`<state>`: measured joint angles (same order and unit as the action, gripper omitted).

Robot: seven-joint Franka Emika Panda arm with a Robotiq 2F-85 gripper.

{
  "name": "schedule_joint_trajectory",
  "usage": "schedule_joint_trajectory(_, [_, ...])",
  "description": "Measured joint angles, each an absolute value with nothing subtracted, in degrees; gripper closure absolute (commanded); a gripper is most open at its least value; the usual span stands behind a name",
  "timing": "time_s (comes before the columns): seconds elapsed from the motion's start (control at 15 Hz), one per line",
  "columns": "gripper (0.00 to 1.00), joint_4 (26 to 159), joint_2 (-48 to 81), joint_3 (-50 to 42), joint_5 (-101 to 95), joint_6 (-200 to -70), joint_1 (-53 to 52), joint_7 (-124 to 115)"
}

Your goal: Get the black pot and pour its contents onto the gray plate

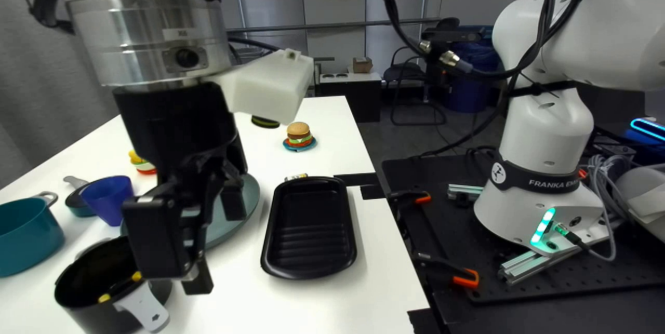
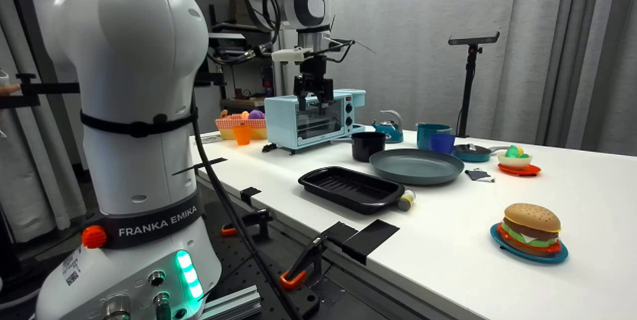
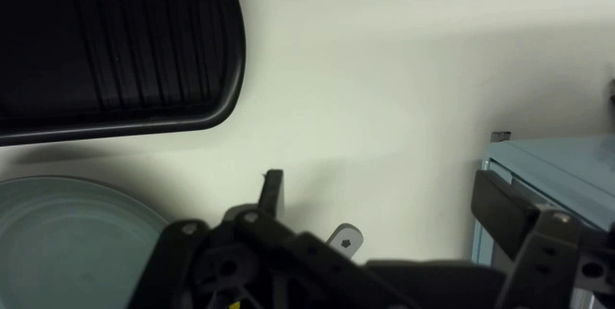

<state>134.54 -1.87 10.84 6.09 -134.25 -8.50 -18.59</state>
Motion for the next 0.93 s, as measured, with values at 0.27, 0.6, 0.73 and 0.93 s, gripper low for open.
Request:
schedule_joint_trajectory(0.27, [0.00, 131.47, 2.47, 10.65, 5.98, -136.54, -8.50, -22.06])
schedule_joint_trajectory(0.6, [0.00, 128.96, 6.87, 9.40, 3.55, -139.83, -8.50, -27.01])
schedule_joint_trajectory(0.73, [0.00, 128.17, 8.38, 8.66, 1.63, -140.73, -8.53, -29.40])
schedule_joint_trajectory(0.93, [0.00, 126.86, 10.43, 7.72, -0.83, -141.19, -8.86, -32.85])
